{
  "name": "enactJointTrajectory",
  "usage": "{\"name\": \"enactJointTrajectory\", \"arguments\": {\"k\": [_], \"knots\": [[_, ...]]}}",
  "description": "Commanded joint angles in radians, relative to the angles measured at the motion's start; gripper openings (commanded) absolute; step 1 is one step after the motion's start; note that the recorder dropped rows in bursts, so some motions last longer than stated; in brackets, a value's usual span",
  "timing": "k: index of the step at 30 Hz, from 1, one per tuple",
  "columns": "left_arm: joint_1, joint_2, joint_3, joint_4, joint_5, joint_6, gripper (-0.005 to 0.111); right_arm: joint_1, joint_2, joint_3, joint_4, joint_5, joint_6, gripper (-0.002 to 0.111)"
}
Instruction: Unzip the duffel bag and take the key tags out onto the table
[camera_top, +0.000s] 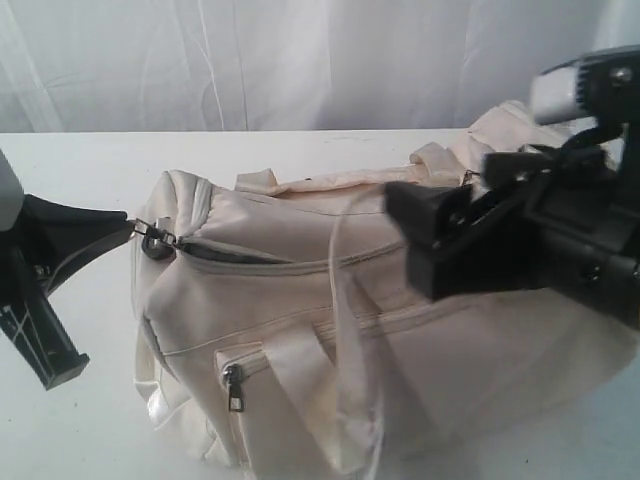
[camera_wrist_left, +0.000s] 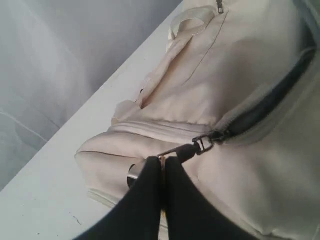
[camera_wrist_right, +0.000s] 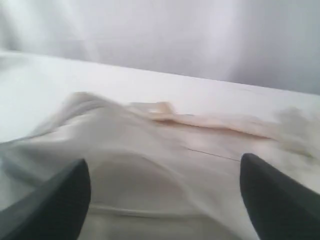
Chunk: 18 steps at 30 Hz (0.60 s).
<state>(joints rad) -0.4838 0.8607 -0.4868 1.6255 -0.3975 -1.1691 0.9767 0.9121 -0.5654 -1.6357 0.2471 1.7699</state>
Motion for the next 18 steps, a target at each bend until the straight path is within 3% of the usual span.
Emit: {"name": "enactJointTrajectory", "arguments": {"k": [1,8,18], "knots": [[0.004,-0.011,0.006,0.013,-0.041,0.025,0.000,0.000,0.030,-0.033,-0.109,-0.204,-0.048,0.071],[0.004,-0.011,0.006,0.013,-0.044,0.025,0.000,0.000,0.084,-0.034,-0.109,-0.333,-0.060,0.063],[0.004,-0.011,0.006,0.013,-0.111,0.048,0.000,0.000,0.238,-0.062,-0.109,-0.340,-0.380,0.062]]}}
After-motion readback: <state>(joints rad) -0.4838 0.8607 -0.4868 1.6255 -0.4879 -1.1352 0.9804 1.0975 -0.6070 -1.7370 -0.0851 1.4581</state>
